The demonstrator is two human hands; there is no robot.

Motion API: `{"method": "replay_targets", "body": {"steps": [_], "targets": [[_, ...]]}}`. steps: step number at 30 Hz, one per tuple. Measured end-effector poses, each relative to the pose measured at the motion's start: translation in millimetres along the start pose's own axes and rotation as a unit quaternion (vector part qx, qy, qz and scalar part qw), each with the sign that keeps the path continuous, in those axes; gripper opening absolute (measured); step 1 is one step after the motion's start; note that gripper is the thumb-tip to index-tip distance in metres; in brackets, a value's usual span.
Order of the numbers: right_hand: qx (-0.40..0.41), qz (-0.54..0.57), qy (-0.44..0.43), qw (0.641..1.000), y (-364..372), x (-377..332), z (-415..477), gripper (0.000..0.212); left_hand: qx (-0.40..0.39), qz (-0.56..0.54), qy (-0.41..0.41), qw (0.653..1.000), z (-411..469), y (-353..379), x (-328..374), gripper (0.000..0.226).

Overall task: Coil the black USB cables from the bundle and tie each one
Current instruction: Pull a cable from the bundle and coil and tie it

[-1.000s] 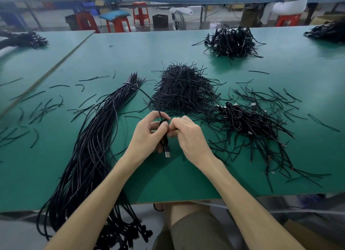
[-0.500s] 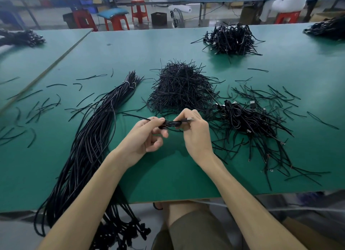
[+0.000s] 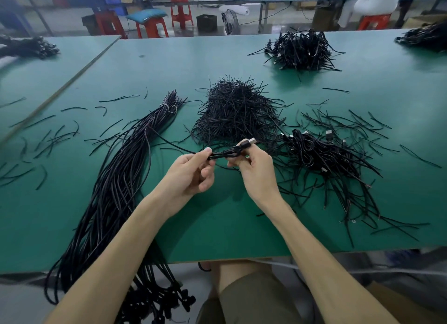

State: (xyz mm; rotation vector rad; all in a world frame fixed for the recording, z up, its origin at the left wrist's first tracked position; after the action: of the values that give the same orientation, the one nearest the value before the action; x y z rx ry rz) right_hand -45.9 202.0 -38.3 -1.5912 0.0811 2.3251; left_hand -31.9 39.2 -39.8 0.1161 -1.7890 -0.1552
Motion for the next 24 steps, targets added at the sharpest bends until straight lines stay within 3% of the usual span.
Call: {"method": "replay_targets", "body": {"steps": [5,9,14,17,21,24], "targets": [[0.019,0.016,0.008,1.0,-2,2,0,0.042,-0.052,0.003,-0.023,0.998,-2,4,-3,0.03],[0.039,0.066,0.042,0.996,-10,10,4,0.033,-0.105,0.083,0.015,0.991,-6,11,-3,0.034],[0.005,0.11,0.075,0.991,-7,12,4,0.035,-0.145,0.103,0.048,0.983,-11,17,-5,0.038],[0.0,0.1,0.064,0.993,-7,10,4,0.041,-0.133,0.115,0.084,0.981,-11,17,-4,0.039],[-0.021,0.069,0.045,0.996,-3,10,2,0.028,-0.098,0.152,0.163,0.97,-11,20,-4,0.035],[-0.051,0.047,0.022,0.997,2,7,-1,0.024,0.034,0.281,0.323,0.903,-8,17,-1,0.029]]}}
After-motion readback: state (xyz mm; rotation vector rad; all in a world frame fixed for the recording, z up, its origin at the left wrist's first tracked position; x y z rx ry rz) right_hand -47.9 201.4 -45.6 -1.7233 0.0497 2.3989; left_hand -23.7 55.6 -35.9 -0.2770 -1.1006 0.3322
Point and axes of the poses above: each hand's wrist, its own z-axis towards the middle knuckle, its own y-axis out of the palm, x = y × z, the point moved 4 cm from there along z, towards the middle knuckle, and after that the axes turned 13 degrees about x, right-handed, at the moved point
